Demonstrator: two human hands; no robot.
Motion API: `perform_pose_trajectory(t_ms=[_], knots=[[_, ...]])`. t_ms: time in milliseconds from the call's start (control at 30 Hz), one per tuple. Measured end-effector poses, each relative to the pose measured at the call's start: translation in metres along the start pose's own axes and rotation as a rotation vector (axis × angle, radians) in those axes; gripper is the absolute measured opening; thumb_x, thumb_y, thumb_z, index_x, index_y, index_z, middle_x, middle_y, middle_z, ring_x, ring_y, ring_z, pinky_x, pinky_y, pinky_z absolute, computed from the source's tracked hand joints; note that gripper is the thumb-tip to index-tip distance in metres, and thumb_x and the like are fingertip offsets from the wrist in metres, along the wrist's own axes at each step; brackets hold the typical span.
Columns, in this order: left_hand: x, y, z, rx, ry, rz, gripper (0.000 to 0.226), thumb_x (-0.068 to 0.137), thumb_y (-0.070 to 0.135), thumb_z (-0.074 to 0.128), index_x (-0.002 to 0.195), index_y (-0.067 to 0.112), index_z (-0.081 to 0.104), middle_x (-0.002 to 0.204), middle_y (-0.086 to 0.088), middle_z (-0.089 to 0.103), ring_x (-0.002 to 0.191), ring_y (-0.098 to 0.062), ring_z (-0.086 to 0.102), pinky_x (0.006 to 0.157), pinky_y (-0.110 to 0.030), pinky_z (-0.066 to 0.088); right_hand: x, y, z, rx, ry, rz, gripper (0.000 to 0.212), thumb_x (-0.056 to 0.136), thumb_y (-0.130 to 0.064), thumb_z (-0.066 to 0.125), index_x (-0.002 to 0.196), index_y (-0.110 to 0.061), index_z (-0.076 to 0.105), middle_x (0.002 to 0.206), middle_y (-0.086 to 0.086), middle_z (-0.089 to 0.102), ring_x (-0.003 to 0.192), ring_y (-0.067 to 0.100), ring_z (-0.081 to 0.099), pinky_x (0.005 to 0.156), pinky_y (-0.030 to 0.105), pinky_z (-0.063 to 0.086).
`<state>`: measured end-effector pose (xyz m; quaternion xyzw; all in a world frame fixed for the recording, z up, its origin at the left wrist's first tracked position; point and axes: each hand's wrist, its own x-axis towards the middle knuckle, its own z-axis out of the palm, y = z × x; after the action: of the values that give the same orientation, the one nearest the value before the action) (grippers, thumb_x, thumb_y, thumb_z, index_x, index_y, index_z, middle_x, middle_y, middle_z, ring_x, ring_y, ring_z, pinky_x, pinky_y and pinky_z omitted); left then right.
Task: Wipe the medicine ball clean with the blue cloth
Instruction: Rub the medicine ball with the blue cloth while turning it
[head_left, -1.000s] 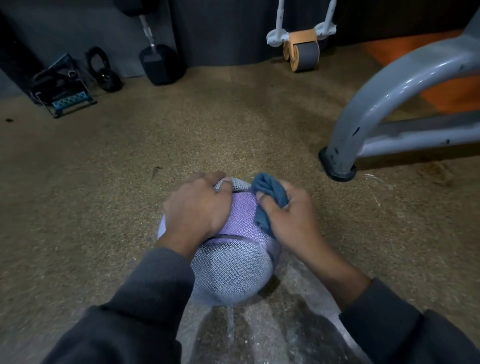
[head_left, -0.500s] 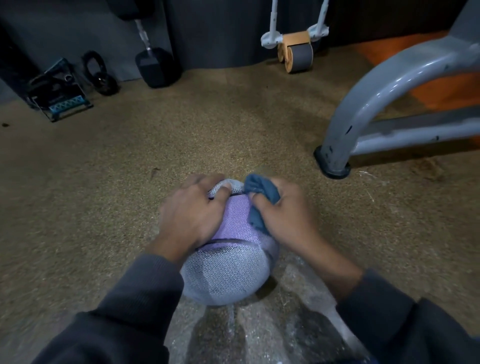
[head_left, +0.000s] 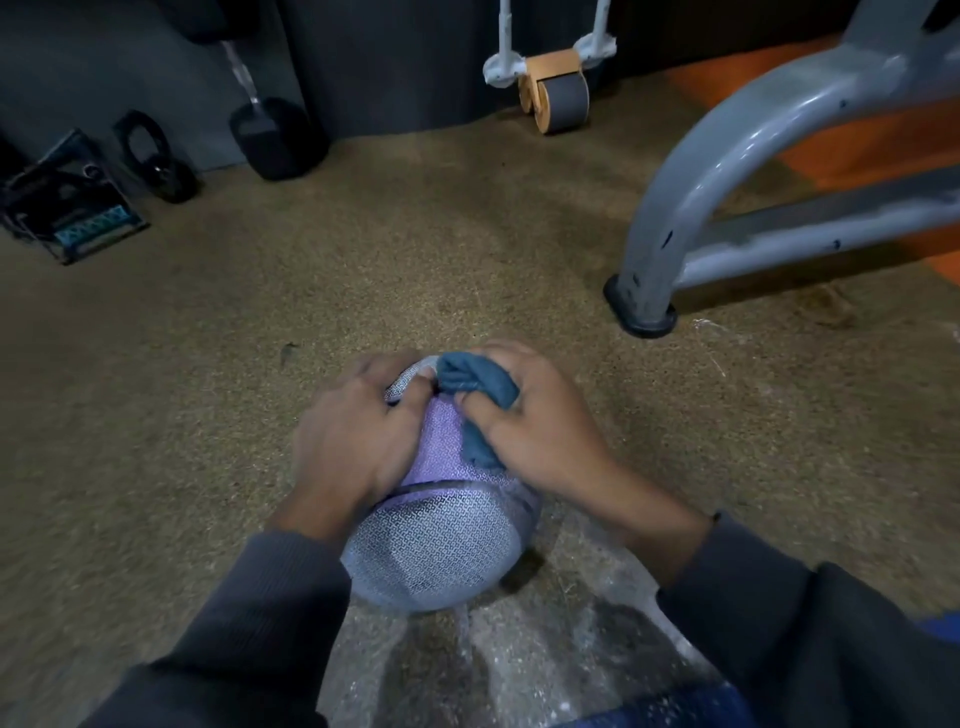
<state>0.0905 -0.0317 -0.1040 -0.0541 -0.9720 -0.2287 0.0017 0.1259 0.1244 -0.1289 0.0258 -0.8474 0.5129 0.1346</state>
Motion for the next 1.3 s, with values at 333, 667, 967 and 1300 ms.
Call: perform_pose_trajectory(t_ms=[333,667,967,1300], knots=[[-0.008,-0.001,0.002,0.019,-0.002,-0.014,0.049,0.091,0.063,0.034,0.134,0.048,0.053,0.147,0.015,0.047,0.134,-0.021,0.045,0.108,-0.039,0.035,0.000,-0.001,-0.007,0.012,-0.024,0.081,0.026,0.082,-0.019,0.064,0.106,-0.024,0.073,0.101,-0.006,0.070,0.095,0.014,0.065,0.086,0.031,0.050],[0.000,0.006,0.003,-0.005,-0.011,-0.097,0.045,0.094,0.061,0.039,0.134,0.045,0.054,0.148,0.012,0.048,0.135,-0.023,0.045,0.108,-0.039,0.033,0.010,0.015,-0.011,0.137,0.045,0.303,0.010,0.086,-0.013,0.065,0.084,-0.022,0.068,0.076,-0.006,0.065,0.071,0.011,0.061,0.068,0.025,0.044],[0.005,0.009,0.000,-0.037,-0.006,-0.165,0.040,0.095,0.060,0.040,0.130,0.049,0.056,0.145,0.008,0.052,0.132,-0.028,0.048,0.104,-0.041,0.037,-0.033,0.032,-0.007,0.184,0.187,0.281,0.029,0.078,-0.028,0.059,0.106,-0.029,0.069,0.110,-0.002,0.067,0.105,0.014,0.063,0.092,0.030,0.047],[0.003,-0.002,0.003,-0.070,0.047,-0.201,0.042,0.095,0.058,0.040,0.130,0.044,0.057,0.142,0.006,0.055,0.128,-0.027,0.051,0.103,-0.040,0.038,-0.050,0.016,0.005,0.085,0.158,0.059,0.034,0.083,-0.022,0.061,0.116,-0.022,0.068,0.122,-0.006,0.059,0.116,0.012,0.055,0.102,0.030,0.042]])
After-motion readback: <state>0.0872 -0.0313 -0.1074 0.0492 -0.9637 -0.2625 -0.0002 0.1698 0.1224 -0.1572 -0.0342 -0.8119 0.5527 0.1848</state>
